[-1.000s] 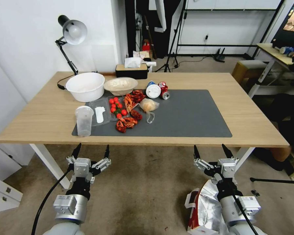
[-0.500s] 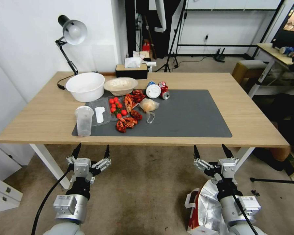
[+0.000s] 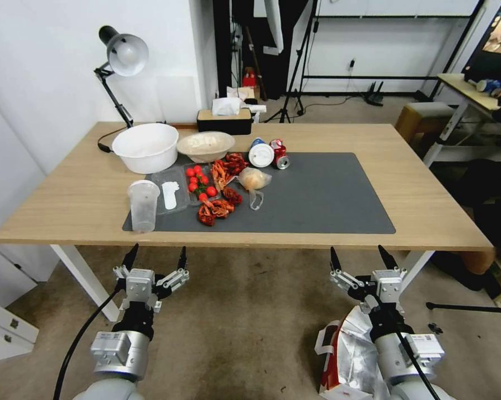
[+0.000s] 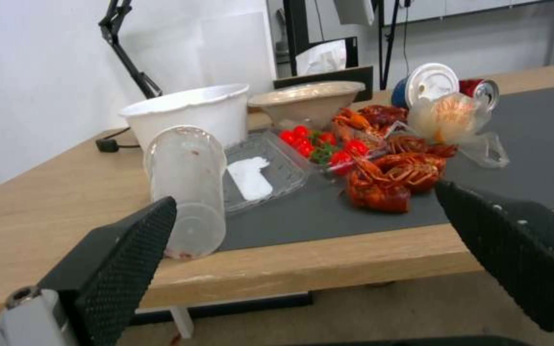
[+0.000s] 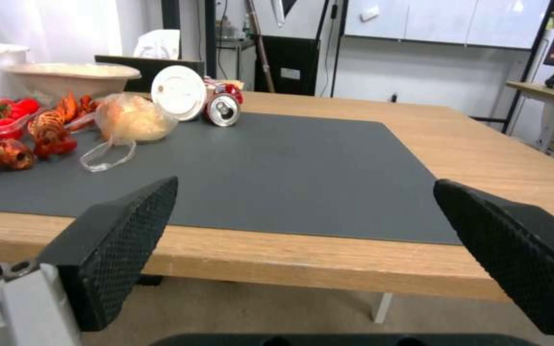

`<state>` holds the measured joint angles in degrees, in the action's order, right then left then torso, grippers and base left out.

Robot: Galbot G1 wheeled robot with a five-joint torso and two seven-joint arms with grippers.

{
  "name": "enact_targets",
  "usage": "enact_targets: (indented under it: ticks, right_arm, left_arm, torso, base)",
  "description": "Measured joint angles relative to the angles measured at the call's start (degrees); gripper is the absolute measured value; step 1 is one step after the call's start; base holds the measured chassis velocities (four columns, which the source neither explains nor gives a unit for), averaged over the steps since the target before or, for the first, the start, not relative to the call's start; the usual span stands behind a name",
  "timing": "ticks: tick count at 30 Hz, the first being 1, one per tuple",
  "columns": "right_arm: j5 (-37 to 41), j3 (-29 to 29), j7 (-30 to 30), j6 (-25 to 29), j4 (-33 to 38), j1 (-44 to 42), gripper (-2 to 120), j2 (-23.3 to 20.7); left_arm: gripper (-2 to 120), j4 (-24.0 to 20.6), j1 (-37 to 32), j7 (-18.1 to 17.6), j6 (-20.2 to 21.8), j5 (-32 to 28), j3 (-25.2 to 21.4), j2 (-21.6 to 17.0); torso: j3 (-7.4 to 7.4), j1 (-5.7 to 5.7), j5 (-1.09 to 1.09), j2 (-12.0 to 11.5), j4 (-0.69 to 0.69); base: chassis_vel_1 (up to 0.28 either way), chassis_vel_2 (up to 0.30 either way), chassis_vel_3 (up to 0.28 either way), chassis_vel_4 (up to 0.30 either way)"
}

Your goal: Pick up the food delivery bag from the floor and place it on the table.

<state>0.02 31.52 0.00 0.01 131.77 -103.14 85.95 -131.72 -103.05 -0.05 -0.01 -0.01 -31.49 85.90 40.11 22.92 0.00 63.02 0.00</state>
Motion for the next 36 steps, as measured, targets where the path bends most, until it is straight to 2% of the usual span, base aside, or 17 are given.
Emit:
enact_targets:
  ticks: [5, 8, 9, 10, 12, 13, 15, 16, 18, 19, 21, 29, 36]
  right_arm:
    - [2.39, 2.26, 0.64, 2.83, -2.95, 0.46, 100, -0.59]
    - [8.82, 8.62, 2.96, 10.43, -11.02, 1.71, 100, -2.27]
    - [8.82, 8.62, 2.96, 10.43, -11.02, 1.71, 100, -2.27]
    - [10.68, 10.11, 3.26, 10.75, -11.92, 1.9, 100, -3.11]
    - [12.18, 11.28, 3.01, 10.77, -11.81, 2.29, 100, -4.0]
    - [12.49, 11.31, 2.65, 10.76, -11.71, 2.29, 100, -4.09]
    - [12.71, 11.3, 2.28, 10.77, -11.55, 2.29, 100, -4.14]
    - [12.96, 11.27, 1.75, 10.91, -11.44, 2.37, 100, -4.2]
    - [13.51, 11.23, 0.89, 11.22, -11.41, 2.57, 100, -4.29]
    - [14.6, 11.17, -0.65, 11.73, -11.31, 3.13, 100, -4.46]
    - [16.02, 11.21, -3.31, 12.51, -11.11, 4.06, 100, -4.71]
    - [17.05, 11.17, -8.41, 13.75, -11.09, 6.12, 100, -4.76]
    - [16.21, 10.77, -9.41, 16.08, -12.41, 7.51, 100, -4.17]
  left_arm:
    - [100, 1.96, 2.54, -1.67, -1.08, -1.55, 0.96, -1.76]
    - [100, 7.37, 9.74, -6.49, -4.67, -6.14, 3.98, -6.93]
    - [100, 7.37, 9.74, -6.49, -4.67, -6.14, 3.98, -6.93]
    - [100, 8.97, 11.79, -7.94, -5.77, -7.48, 4.84, -8.47]
    - [100, 12.48, 16.47, -11.06, -8.09, -10.45, 6.76, -11.78]
    - [100, 13.98, 18.08, -11.38, -9.53, -11.19, 7.32, -12.87]
    - [100, 14.99, 18.35, -10.13, -10.97, -11.06, 7.85, -12.82]
    - [100, 15.6, 17.83, -9.31, -11.74, -10.83, 8.25, -12.52]
    - [100, 16.1, 17.06, -8.84, -12.3, -10.5, 8.35, -12.25]
    - [100, 16.42, 16.4, -8.48, -12.83, -9.99, 8.39, -11.96]
    - [100, 16.58, 15.44, -8.39, -13.19, -9.6, 8.53, -11.61]
    - [100, 16.61, 13.59, -8.44, -13.27, -9.13, 8.54, -10.96]
    - [100, 16.38, 11.77, -8.46, -13.68, -8.82, 8.5, -10.83]
  torso:
    - [-0.01, -0.01, 0.0, 0.0, 0.03]
    - [0.0, 0.0, 0.0, -0.01, -0.02]
    - [0.0, 0.0, 0.0, -0.01, -0.02]
    - [0.01, 0.0, 0.04, -0.02, -0.05]
    - [0.0, 0.0, -0.07, -0.01, -0.01]
    - [0.0, 0.01, 0.05, -0.01, -0.06]
    - [-0.02, 0.01, 0.03, -0.05, -0.05]
    - [-0.07, -0.04, -0.08, -0.15, -0.04]
    - [-0.15, -0.13, -0.05, -0.34, 0.01]
    - [-0.39, -0.33, 0.06, -0.73, 0.02]
    - [-0.76, -0.63, -0.03, -1.36, 0.0]
    - [-2.17, -1.7, -0.02, -3.89, -0.02]
    - [-3.25, -2.56, 0.0, -5.84, -0.01]
  base:
    - [0.0, 0.0, 0.0, 0.0]
    - [0.0, 0.0, 0.0, 0.0]
    - [0.0, 0.0, 0.0, 0.0]
    - [0.0, 0.0, 0.0, 0.0]
    - [0.0, 0.0, 0.0, 0.0]
    - [0.0, 0.0, 0.0, 0.0]
    - [0.0, 0.0, 0.0, 0.0]
    - [0.0, 0.0, 0.0, 0.0]
    - [0.0, 0.0, 0.0, 0.0]
    - [0.0, 0.0, 0.0, 0.0]
    - [0.0, 0.0, 0.0, 0.0]
    - [0.0, 0.0, 0.0, 0.0]
    - [0.0, 0.0, 0.0, 0.0]
